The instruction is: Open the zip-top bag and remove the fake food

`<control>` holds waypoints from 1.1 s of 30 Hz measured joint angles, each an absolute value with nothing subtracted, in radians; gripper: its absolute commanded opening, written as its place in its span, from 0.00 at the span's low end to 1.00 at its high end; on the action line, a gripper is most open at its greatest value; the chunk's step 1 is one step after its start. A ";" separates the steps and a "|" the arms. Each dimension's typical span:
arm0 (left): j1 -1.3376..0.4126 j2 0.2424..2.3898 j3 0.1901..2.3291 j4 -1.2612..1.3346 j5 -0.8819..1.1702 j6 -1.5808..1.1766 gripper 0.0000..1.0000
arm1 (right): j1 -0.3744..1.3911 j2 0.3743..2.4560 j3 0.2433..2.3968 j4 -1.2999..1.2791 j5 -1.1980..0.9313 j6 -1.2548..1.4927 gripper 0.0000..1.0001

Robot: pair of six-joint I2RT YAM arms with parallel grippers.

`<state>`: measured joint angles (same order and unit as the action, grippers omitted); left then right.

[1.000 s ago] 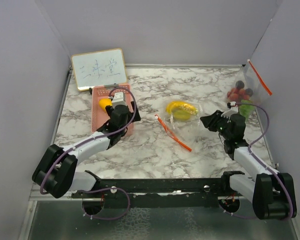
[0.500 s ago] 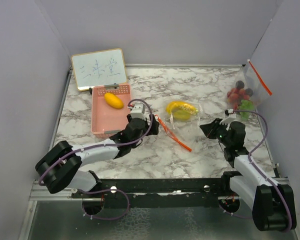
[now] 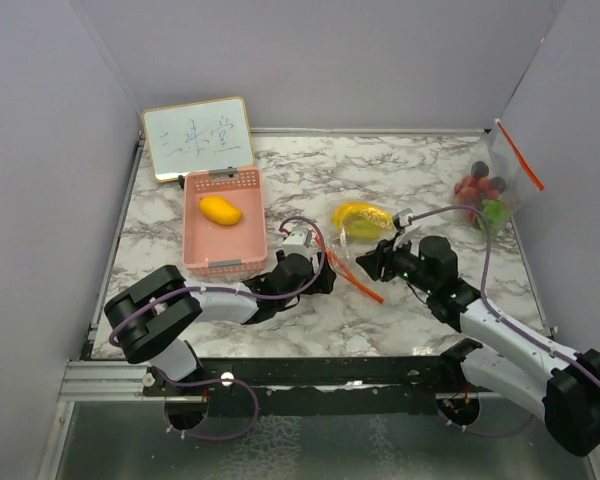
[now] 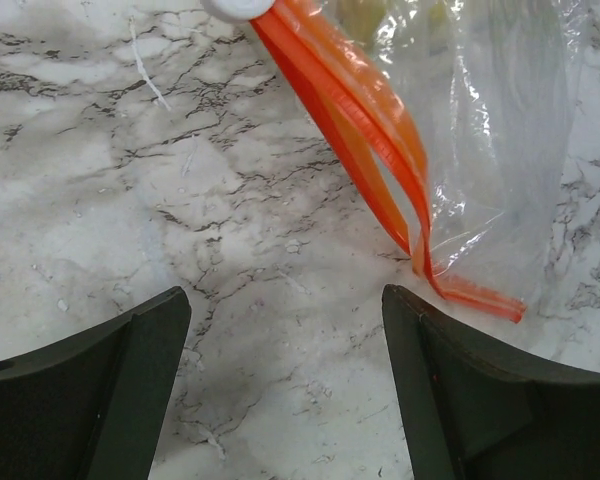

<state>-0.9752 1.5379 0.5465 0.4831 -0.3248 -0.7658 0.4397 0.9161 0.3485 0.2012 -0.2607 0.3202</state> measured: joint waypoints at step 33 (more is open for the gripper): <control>-0.762 1.489 0.481 0.482 -0.164 -0.836 0.88 | 0.987 1.320 0.656 -0.090 0.757 0.432 0.02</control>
